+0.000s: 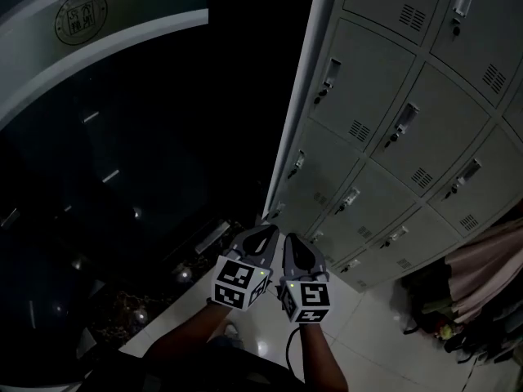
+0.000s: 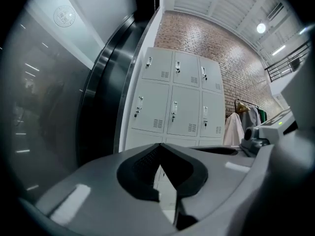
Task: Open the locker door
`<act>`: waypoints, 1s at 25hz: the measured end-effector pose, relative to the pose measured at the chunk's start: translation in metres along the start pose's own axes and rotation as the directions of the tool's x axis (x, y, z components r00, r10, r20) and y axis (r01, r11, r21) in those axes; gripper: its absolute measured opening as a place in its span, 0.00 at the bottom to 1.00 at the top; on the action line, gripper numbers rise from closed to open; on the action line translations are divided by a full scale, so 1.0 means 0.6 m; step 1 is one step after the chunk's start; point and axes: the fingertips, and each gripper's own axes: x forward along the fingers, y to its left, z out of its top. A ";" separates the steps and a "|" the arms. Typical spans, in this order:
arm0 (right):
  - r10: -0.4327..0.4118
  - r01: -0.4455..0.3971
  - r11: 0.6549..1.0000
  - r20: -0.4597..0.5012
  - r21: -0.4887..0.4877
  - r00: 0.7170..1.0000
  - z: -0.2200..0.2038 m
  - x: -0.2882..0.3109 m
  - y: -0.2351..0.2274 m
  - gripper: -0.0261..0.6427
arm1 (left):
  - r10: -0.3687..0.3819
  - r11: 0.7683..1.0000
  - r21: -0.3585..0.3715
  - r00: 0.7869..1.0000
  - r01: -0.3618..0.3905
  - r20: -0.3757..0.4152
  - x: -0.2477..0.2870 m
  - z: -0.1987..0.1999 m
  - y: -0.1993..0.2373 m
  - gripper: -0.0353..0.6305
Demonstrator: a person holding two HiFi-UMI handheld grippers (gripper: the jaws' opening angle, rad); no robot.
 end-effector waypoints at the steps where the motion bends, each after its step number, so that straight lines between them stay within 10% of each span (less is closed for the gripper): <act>1: 0.003 -0.003 1.000 0.003 0.008 1.000 0.004 0.015 0.001 0.04 | 0.000 1.000 -0.005 1.000 0.000 0.002 0.008 0.002 0.013 0.06; 25: 0.006 -0.005 1.000 0.047 -0.019 0.999 -0.081 0.353 -0.186 0.08 | -0.018 1.000 0.002 0.999 0.018 0.027 0.324 -0.051 0.196 0.06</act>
